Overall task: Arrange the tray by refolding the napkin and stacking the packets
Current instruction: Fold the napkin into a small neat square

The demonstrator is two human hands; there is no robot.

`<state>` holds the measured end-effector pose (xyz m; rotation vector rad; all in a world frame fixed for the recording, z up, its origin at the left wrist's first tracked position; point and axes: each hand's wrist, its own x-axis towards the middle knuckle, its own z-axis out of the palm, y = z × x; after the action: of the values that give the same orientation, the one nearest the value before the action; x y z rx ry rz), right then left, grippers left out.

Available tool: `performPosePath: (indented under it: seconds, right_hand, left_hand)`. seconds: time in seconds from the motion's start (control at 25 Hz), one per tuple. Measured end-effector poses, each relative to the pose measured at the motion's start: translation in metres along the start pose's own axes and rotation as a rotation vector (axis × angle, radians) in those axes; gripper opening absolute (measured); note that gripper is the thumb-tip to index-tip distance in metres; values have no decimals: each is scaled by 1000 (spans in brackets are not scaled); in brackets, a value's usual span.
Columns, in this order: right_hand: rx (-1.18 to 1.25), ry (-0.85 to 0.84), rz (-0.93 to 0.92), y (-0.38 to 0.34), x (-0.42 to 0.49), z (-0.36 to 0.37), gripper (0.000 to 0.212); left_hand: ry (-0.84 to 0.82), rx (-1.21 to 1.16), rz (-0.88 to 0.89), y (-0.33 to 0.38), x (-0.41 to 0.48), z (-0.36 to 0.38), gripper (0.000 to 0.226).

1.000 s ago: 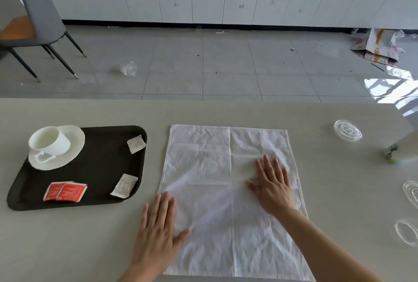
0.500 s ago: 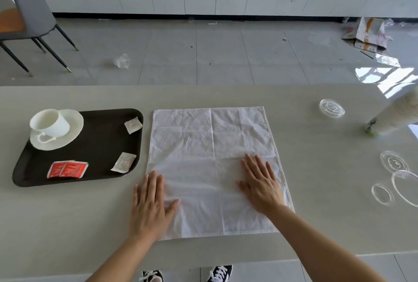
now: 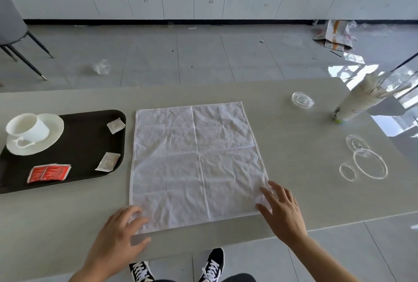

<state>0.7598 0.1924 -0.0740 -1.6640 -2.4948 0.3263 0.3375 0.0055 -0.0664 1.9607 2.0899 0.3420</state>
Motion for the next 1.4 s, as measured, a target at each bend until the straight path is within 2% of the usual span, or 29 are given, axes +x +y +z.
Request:
performPosePath:
  seconds: [0.08, 0.2, 0.32, 0.48, 0.56, 0.64, 0.72, 0.8, 0.92, 1.12, 1.16, 1.28, 1.4]
  right_hand:
    - [5, -17, -79, 7, -3, -5, 50]
    - [20, -31, -186, 16, -5, -12, 46]
    - [33, 44, -227, 20, -2, -13, 32]
    - [83, 67, -264, 23, -3, -14, 35]
    - [103, 60, -272, 24, -4, -14, 38]
    - [150, 115, -248, 23, -1, -16, 20]
    - [197, 146, -191, 19, 3, -20, 13]
    - [231, 99, -123, 17, 9, -27, 4]
    - [318, -16, -15, 16, 22, -39, 12]
    - [598, 0, 176, 6, 58, -54, 21]
    - [652, 5, 204, 4, 66, -56, 22]
    - [753, 38, 268, -5, 86, -62, 20]
    - [751, 75, 267, -14, 109, -67, 21]
  left_hand:
    - [61, 23, 5, 4, 4, -6, 22]
    - [87, 51, -35, 8, 7, -11, 28]
    - [83, 61, -91, 17, 10, -13, 33]
    - [148, -123, -344, 19, 15, -15, 9]
    - [166, -199, -434, 18, 18, -16, 9]
    - [171, -225, -451, 17, 22, -20, 8]
    - [187, -252, -462, 15, 26, -25, 7]
    - [195, -277, -465, 11, 30, -30, 8]
    - [236, -344, -476, 6, 37, -36, 8]
    - [474, -764, -681, 3, 60, -50, 13]
    - [472, -826, -679, 2, 63, -51, 16]
    - [319, -908, -612, -2, 67, -56, 42]
    - [320, -861, -650, -9, 78, -58, 42]
